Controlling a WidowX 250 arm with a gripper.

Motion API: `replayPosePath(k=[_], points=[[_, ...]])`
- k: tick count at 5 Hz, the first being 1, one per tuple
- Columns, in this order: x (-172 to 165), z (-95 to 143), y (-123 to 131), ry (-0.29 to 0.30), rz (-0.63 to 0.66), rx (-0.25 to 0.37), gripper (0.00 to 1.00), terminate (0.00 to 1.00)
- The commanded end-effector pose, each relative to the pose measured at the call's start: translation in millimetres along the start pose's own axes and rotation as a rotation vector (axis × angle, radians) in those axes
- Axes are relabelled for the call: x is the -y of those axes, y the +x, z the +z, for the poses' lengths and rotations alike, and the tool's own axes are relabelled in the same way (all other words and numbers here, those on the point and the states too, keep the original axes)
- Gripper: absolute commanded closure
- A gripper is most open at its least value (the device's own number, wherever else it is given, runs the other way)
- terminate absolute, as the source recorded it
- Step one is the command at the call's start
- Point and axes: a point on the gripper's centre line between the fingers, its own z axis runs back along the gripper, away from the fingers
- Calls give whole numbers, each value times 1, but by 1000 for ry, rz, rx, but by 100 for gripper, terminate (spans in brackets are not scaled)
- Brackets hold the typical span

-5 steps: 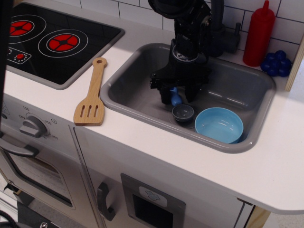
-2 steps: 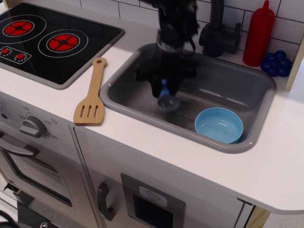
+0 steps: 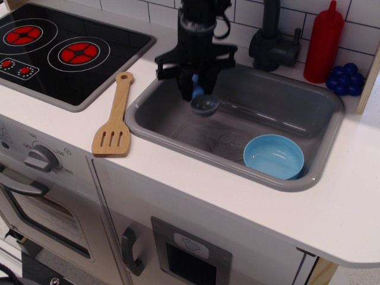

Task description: Put spoon in bowl sink

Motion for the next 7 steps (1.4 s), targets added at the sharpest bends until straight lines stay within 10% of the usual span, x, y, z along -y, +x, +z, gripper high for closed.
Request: replayPosePath(k=[1,4,5,7], points=[[26,26,-32,-25,65,101,100,0],[49,0,-68,28,18,161,100,0],[57,-3,-74,36,25,154,0,0],[56,13,-78,-20,18,134,0,0]])
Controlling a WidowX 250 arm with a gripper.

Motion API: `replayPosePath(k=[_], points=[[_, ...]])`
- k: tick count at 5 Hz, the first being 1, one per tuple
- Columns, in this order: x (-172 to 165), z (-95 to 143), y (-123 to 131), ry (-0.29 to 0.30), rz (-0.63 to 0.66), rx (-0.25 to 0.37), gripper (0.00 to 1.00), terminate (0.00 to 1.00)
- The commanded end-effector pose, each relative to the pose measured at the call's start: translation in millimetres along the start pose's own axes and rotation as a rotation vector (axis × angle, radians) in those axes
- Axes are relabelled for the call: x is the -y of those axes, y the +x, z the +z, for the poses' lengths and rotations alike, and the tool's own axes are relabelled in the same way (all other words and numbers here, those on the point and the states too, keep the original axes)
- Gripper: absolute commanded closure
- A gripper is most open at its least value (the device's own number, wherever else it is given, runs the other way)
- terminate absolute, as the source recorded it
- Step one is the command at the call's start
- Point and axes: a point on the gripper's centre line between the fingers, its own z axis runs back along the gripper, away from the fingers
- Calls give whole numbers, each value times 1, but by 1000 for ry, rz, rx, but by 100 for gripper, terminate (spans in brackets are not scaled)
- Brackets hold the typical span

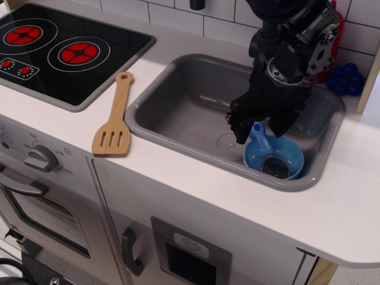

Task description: Put spoon in bowl sink

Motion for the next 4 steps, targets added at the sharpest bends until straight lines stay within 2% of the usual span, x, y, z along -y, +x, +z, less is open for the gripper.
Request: replayPosePath(k=[1,2,3,4], points=[[-5,44,15,-108,11,22,0,0],[-13,62,29,-132,35,16,0,0],[-13,62,29,-132,35,16,0,0],[-13,62,29,-132,35,16,0,100]])
